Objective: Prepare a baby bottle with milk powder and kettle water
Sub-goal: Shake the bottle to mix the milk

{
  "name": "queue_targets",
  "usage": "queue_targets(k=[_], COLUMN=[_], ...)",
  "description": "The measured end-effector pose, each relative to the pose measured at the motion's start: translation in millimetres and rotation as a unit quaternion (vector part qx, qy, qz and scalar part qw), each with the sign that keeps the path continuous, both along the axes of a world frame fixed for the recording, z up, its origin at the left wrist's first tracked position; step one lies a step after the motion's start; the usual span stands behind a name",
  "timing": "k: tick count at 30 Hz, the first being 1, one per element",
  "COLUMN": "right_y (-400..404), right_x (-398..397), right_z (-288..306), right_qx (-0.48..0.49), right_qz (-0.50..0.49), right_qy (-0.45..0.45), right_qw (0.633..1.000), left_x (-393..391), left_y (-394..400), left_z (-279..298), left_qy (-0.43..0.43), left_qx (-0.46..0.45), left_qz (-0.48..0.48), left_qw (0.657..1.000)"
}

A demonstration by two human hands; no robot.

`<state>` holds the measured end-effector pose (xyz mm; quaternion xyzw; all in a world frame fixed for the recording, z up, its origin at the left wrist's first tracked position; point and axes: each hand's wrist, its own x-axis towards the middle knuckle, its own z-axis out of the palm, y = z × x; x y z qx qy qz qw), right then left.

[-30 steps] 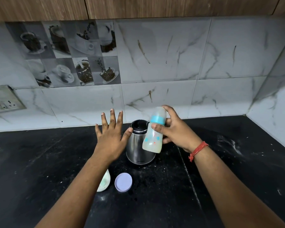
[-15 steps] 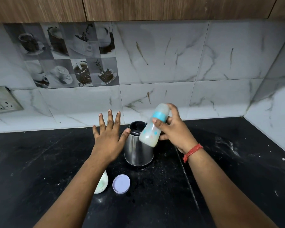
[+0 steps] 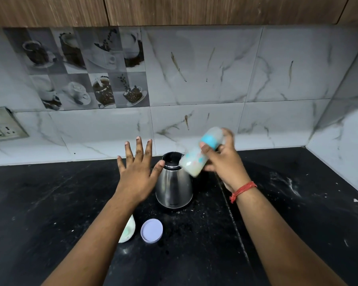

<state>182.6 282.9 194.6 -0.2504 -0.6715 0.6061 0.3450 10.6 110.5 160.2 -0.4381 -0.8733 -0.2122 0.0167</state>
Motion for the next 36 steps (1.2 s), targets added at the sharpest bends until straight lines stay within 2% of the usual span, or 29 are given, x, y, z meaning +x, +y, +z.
queue_targets(k=[2, 5, 8, 9, 12, 16, 23, 30, 36], right_y=[2.8, 0.3, 6.0, 5.8, -1.1, 0.6, -3.9, -6.4, -6.8], right_x=[0.5, -0.5, -0.7, -0.4, -1.3, 0.8, 2.2, 6.5, 13.7], right_z=[4.8, 9.1, 10.1, 11.7, 4.7, -3.7, -15.4, -29.8, -51.7], right_qx=[-0.018, 0.01, -0.013, -0.009, 0.026, -0.021, -0.021, -0.065, -0.066], right_qz=[-0.012, 0.057, -0.052, -0.046, 0.066, 0.013, 0.041, 0.058, 0.044], right_qy=[0.028, -0.042, 0.056, 0.05, -0.058, 0.001, -0.032, -0.037, -0.067], right_qw=[0.999, 0.997, 0.997, 0.998, 0.996, 1.0, 0.998, 0.996, 0.995], left_x=[2.3, 2.2, 1.6, 1.5, 0.0, 1.6, 8.7, 15.7, 27.3], left_y=[0.9, 0.3, 0.1, -0.3, -0.7, 1.5, 3.8, 4.0, 3.8], left_z=[0.7, 1.2, 1.7, 1.3, 0.4, -3.8, -19.6, -37.5, -58.7], left_qy=[0.005, 0.009, 0.003, 0.008, 0.012, 0.014, 0.011, -0.007, -0.027], left_qx=[-0.005, -0.009, -0.005, -0.006, -0.005, -0.002, -0.024, -0.041, -0.064], left_qz=[-0.001, -0.001, -0.001, -0.002, -0.004, -0.006, -0.013, -0.018, -0.021], left_qw=[1.0, 1.0, 1.0, 1.0, 1.0, 1.0, 1.0, 0.999, 0.997])
